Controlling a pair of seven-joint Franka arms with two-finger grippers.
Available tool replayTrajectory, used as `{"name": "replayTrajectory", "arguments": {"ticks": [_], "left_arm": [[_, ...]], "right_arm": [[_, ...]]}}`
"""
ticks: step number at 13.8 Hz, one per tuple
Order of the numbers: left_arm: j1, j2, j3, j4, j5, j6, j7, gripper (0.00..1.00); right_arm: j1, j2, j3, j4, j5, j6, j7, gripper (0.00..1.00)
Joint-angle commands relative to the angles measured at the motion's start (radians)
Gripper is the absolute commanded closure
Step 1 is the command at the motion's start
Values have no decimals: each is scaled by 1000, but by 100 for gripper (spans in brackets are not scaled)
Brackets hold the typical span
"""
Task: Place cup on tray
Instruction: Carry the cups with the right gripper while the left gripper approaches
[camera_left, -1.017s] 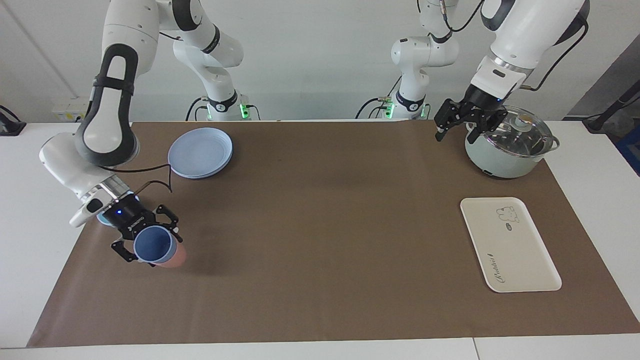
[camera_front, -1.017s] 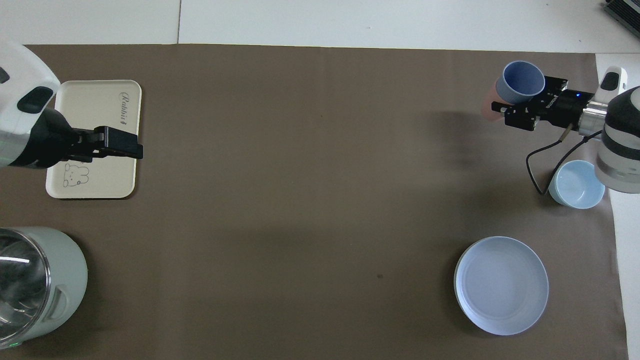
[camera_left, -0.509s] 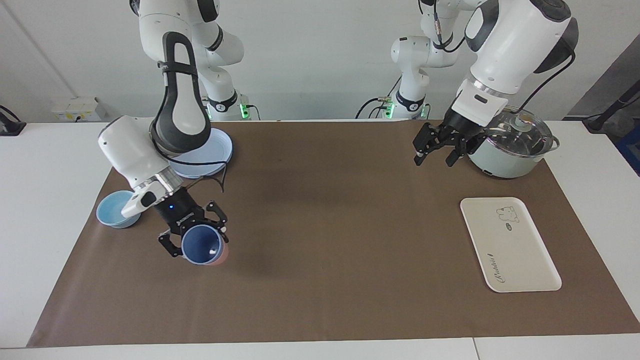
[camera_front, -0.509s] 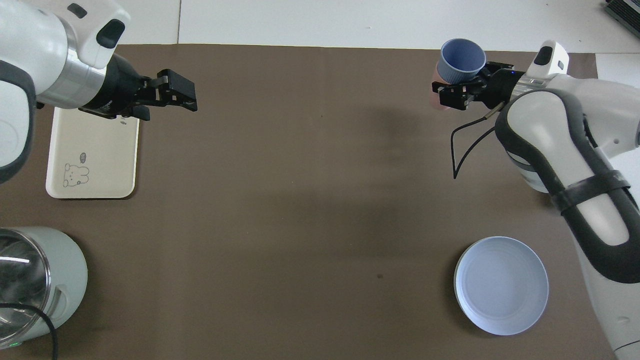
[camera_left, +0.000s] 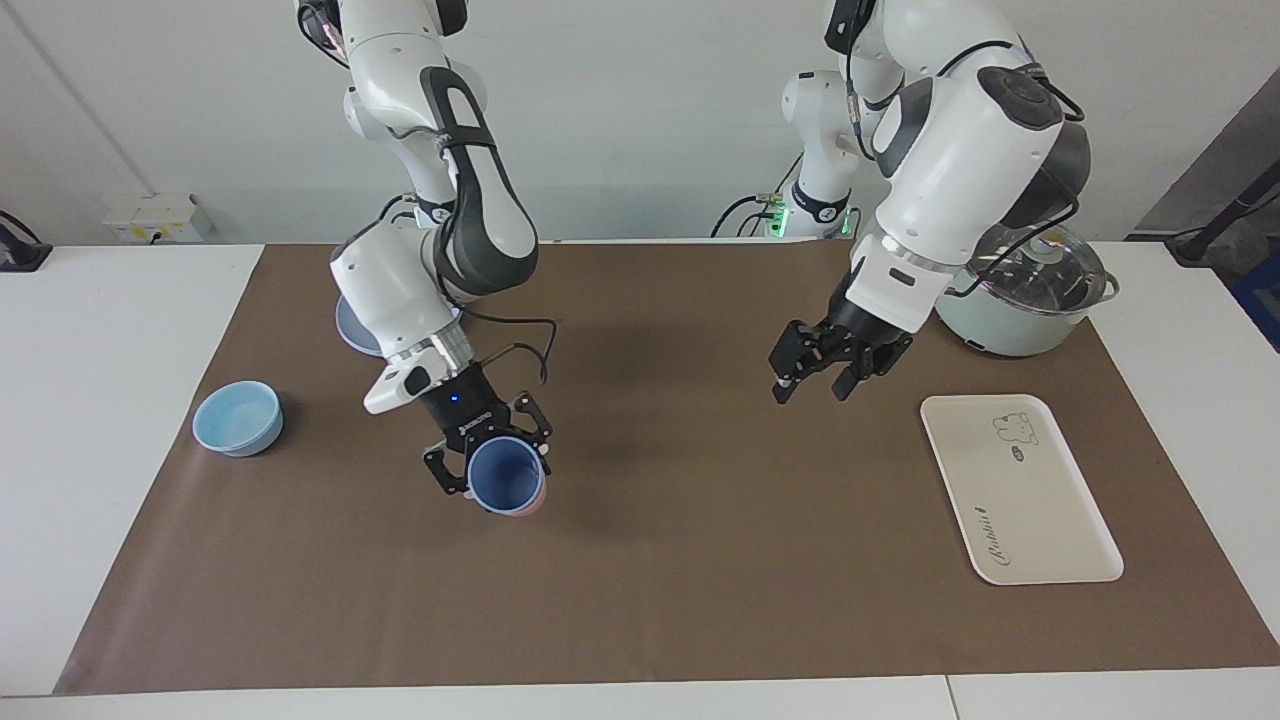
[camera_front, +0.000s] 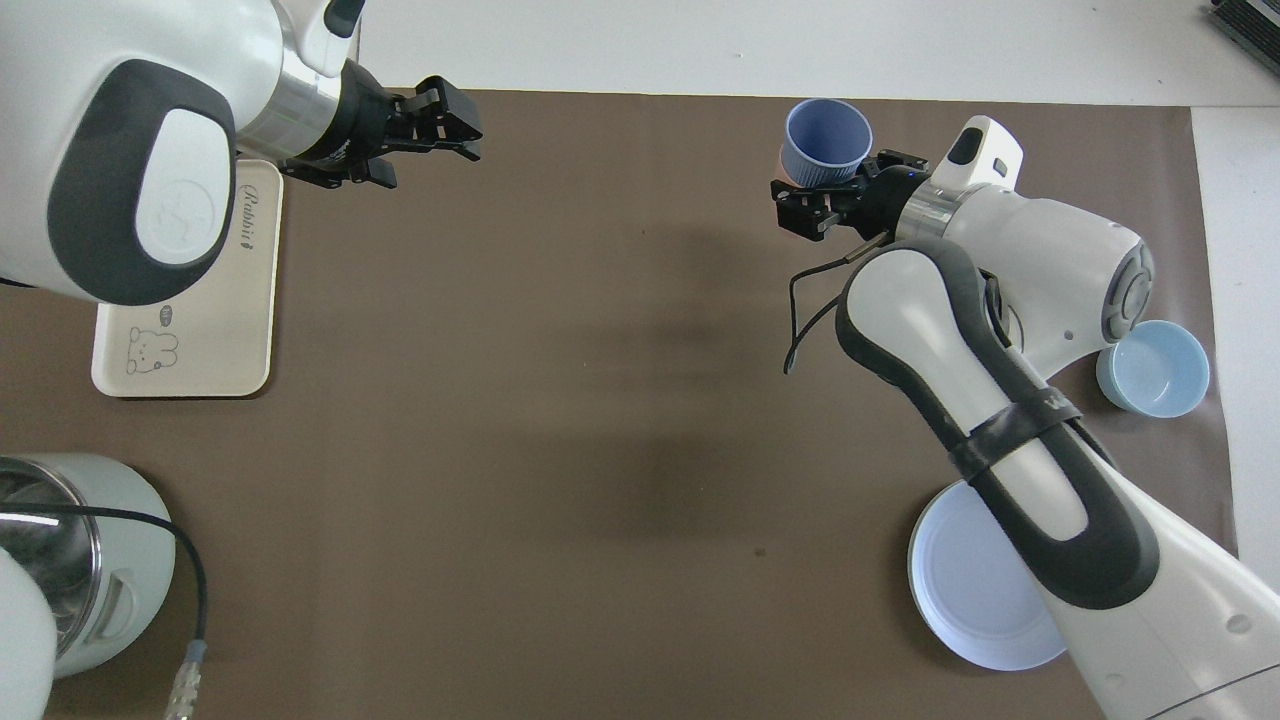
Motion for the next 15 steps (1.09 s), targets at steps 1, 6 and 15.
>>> {"name": "replayTrajectory", "arguments": {"ticks": [1,6,15], "left_arm": [[-38,49,23,93,3,-13,-54,16],[-105,32,22,79,40,-60,-142,21],[-162,32,15,53,34,44,-258,29]], "right_arm": [[62,-20,-13,-54,-22,67,65,100],[79,-24,-36,-62,-92,50,84,100],[84,-18,-65,11,-609,-97,551,100]]}}
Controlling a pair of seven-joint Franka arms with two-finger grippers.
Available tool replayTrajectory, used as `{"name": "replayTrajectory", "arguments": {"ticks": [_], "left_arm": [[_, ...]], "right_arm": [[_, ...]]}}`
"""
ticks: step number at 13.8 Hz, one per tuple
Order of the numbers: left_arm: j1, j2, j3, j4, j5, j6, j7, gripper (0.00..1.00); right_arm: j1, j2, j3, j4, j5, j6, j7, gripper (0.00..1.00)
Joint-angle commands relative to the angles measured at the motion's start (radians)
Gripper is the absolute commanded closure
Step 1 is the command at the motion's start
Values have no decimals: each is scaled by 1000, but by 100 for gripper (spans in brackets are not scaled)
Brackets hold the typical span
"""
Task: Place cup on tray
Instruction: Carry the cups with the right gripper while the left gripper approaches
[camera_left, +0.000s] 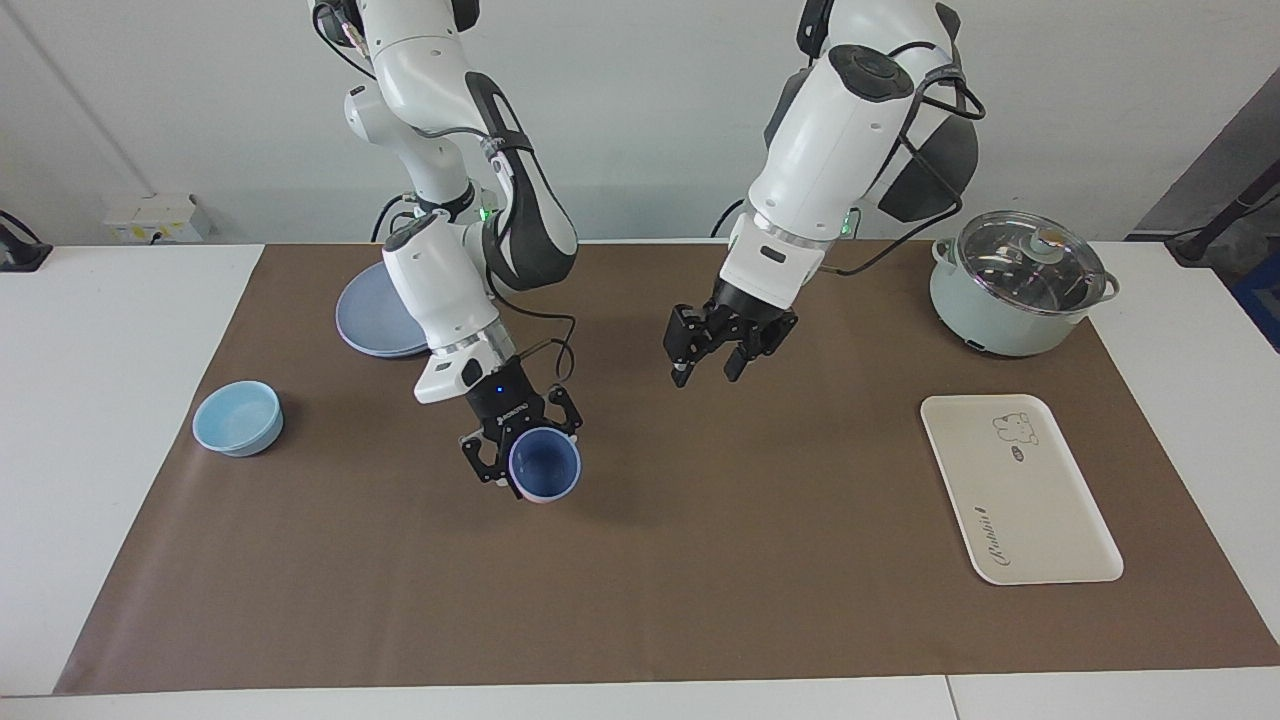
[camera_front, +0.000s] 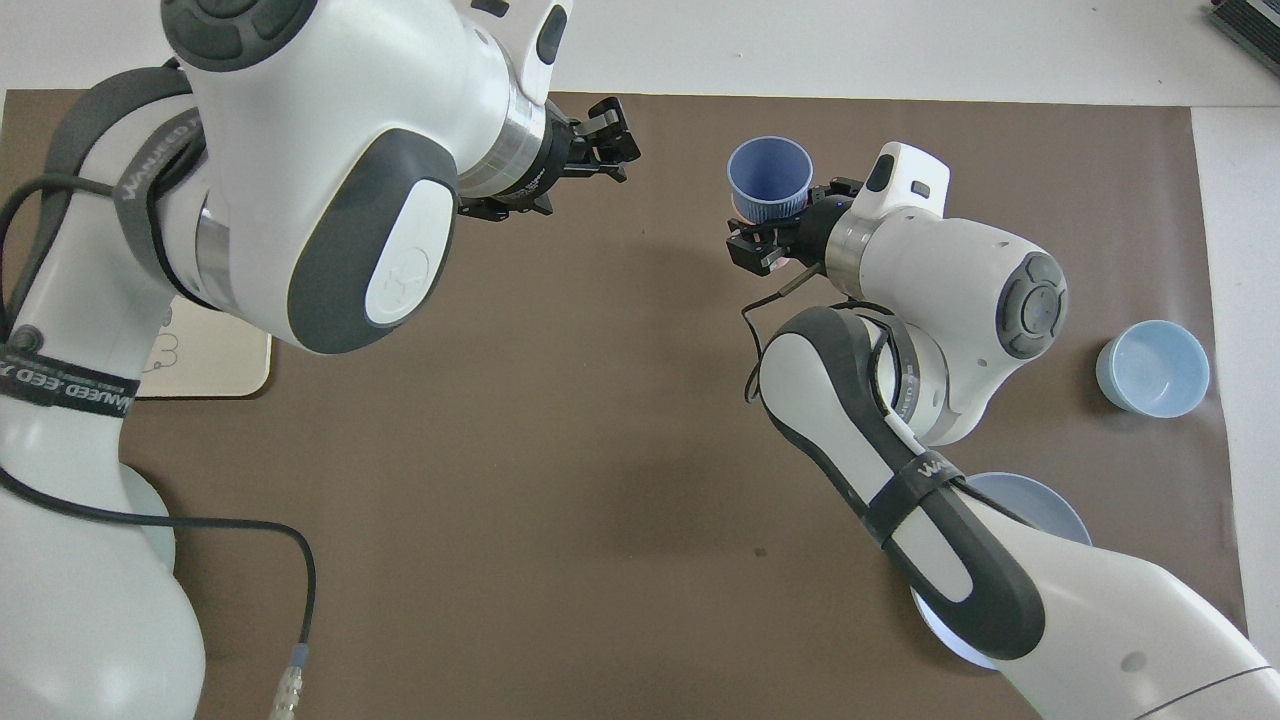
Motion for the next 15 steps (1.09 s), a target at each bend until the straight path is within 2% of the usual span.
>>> {"name": "replayTrajectory", "arguments": {"ticks": [1,3,5,8,12,15], "left_arm": [[-5,4,8,-10,0,41,-23,29],[-5,22,11,-35,-54,131,-25,31],[4,54,11,-31,-103,167,-32,35],[4,71,12,-35,-106,222,-92,39],[10,65,14,-81,-82,179,-95,53],[-1,71,14,-96,-63,190,-98,54]], "right_arm": [[9,-13,6,2,-142,-22,174,100],[30,-19,8,-10,-142,-14,201,100],[73,-26,4,-24,-144,3,265,100],[116,-35,-2,-47,-145,5,314,100],[121,-36,-2,-52,-147,5,316,100],[123,-36,-3,-52,-172,3,317,100]]}}
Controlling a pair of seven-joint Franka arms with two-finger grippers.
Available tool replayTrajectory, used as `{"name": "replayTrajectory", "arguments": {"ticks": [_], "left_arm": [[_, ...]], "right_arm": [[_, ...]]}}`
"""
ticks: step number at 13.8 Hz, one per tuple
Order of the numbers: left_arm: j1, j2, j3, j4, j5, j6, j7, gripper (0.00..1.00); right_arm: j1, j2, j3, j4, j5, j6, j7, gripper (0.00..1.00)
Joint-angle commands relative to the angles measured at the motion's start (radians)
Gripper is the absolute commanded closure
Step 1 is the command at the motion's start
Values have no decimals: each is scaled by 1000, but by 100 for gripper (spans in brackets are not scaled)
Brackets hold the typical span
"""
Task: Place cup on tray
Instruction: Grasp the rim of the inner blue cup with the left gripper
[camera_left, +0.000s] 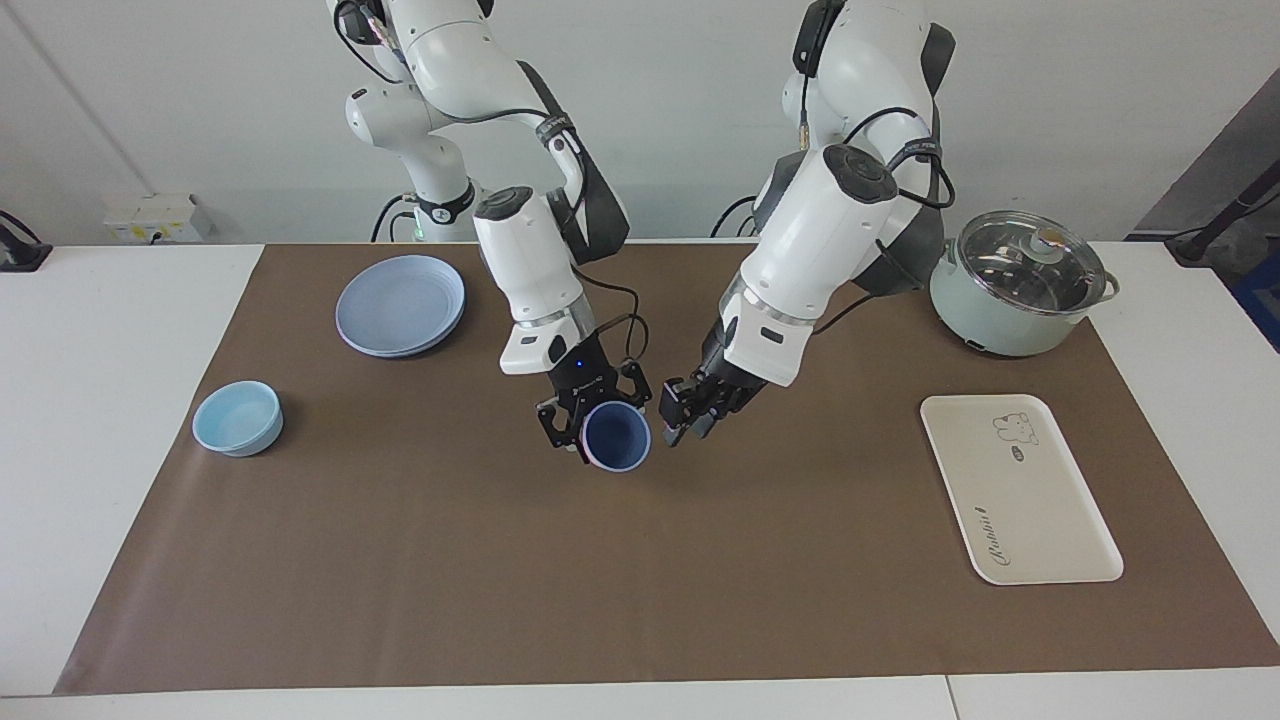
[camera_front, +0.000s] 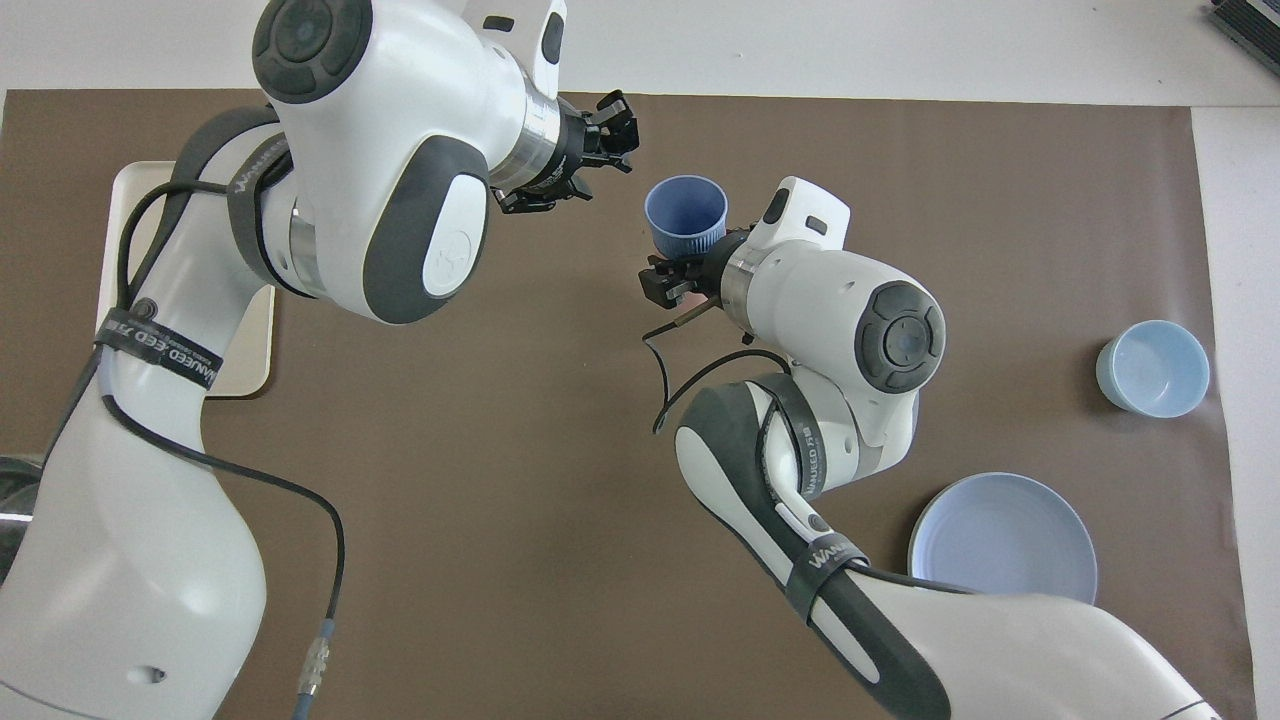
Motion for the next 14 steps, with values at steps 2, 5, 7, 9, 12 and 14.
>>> {"name": "replayTrajectory", "arguments": {"ticks": [2,5,7,9,12,14], "left_arm": [[-13,-4,4,-34,18,6,-21,54],[-22,2,4,-34,18,7,-38,54],[-30,7,4,-33,18,24,-61,54],[-38,22,4,-30,19,52,-94,54],[-47,21,3,-33,48,15,-93,54],[-41,21,4,-31,59,-31,-88,57]], "right_arm": [[4,-34,-4,-35,-74,7,54,100],[9,-35,-4,-35,-87,6,55,100],[27,-35,-6,-35,-87,6,63,100],[27,-35,-6,-35,-91,6,66,100],[27,-35,-6,-35,-96,6,66,100],[27,-35,-6,-35,-96,6,66,100]]}}
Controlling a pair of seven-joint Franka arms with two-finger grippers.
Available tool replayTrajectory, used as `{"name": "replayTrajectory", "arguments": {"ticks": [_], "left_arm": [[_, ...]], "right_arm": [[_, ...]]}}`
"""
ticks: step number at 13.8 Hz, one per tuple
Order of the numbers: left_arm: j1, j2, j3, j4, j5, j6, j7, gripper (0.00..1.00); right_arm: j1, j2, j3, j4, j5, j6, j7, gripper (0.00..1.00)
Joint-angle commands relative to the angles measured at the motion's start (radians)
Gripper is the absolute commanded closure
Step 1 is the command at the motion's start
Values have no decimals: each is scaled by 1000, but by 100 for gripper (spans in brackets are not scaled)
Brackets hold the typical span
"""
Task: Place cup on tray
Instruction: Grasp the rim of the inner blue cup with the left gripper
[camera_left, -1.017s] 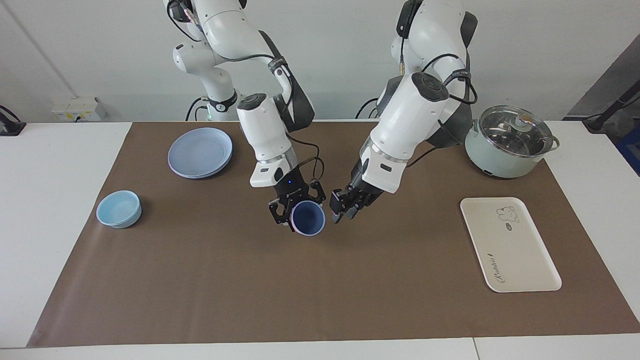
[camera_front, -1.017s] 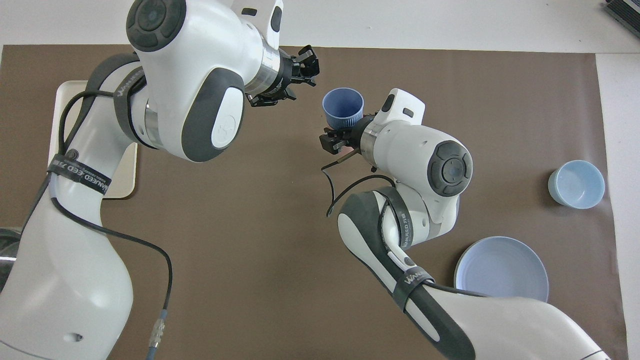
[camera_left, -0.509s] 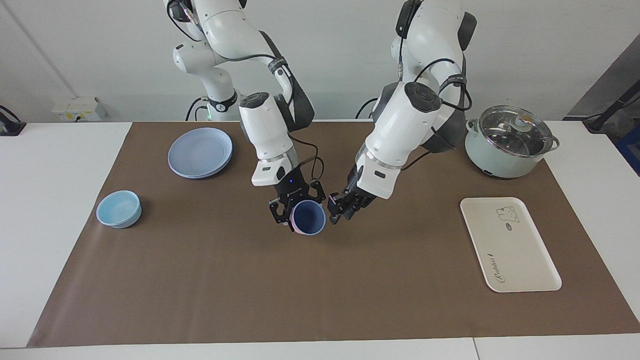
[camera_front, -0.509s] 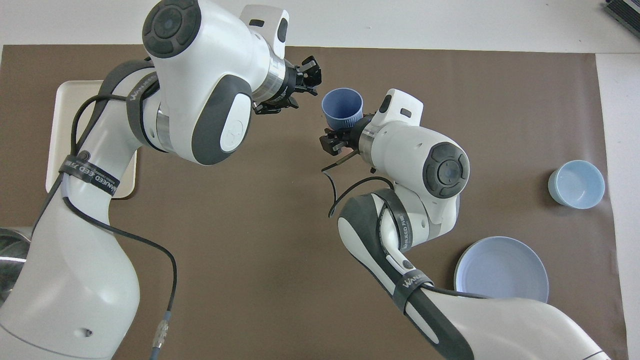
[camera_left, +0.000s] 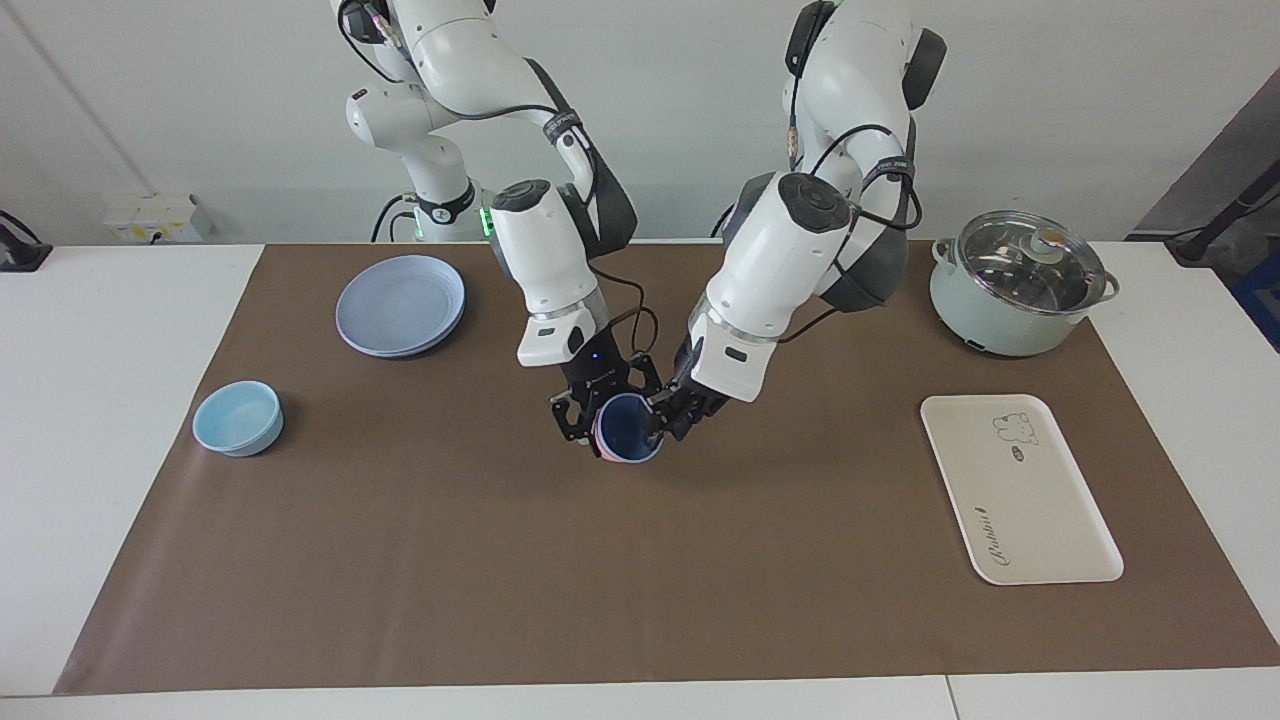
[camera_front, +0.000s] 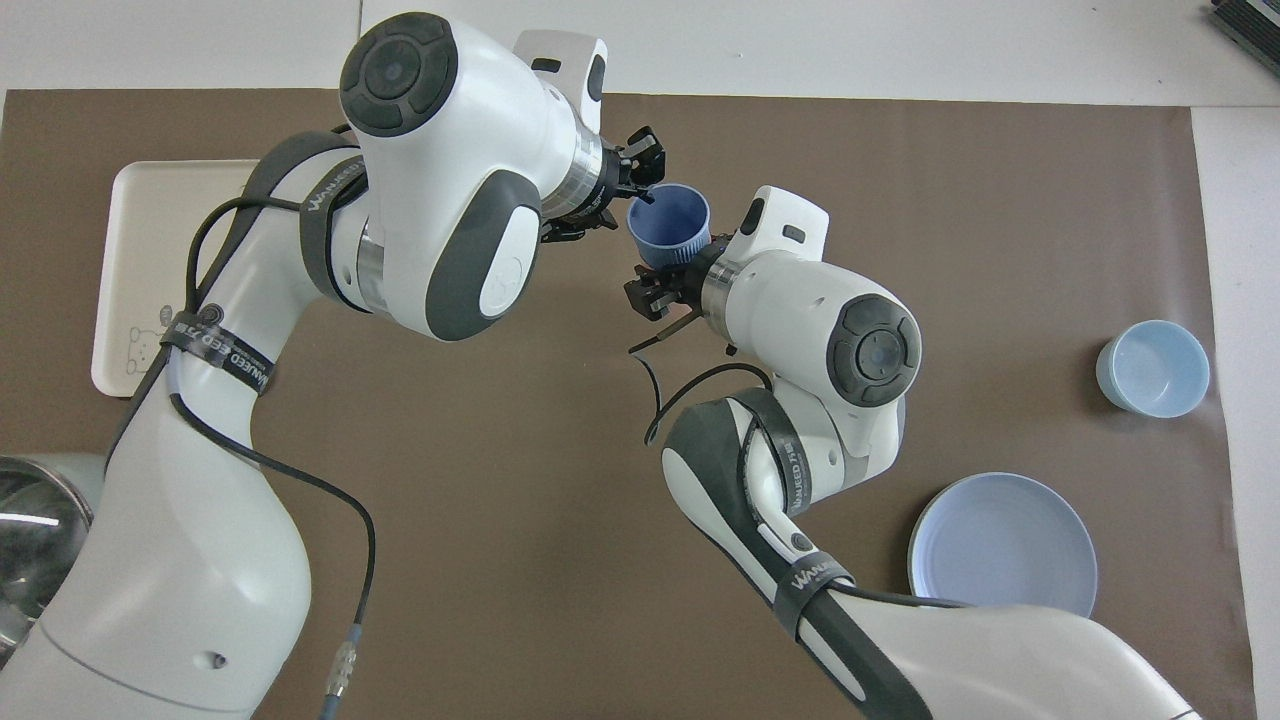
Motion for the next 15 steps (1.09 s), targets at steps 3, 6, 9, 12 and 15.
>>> {"name": "replayTrajectory", "arguments": {"ticks": [3,6,9,12,15], "left_arm": [[-14,-11,6,-3,44,-41,-21,61],[-20,-12,5,-3,43,-62,-21,67],[-32,-14,3,-3,41,-61,-21,73],[-32,-15,2,-3,35,-62,-21,90],[-29,-14,0,-3,32,-85,-19,100]], "right_arm": [[1,-31,-5,-31,-41,6,42,100],[1,-31,-6,-31,-41,6,42,100],[1,-31,-5,-30,-41,6,42,100],[0,-31,-6,-30,-41,6,42,100],[0,-31,-6,-30,-41,6,42,100]]}}
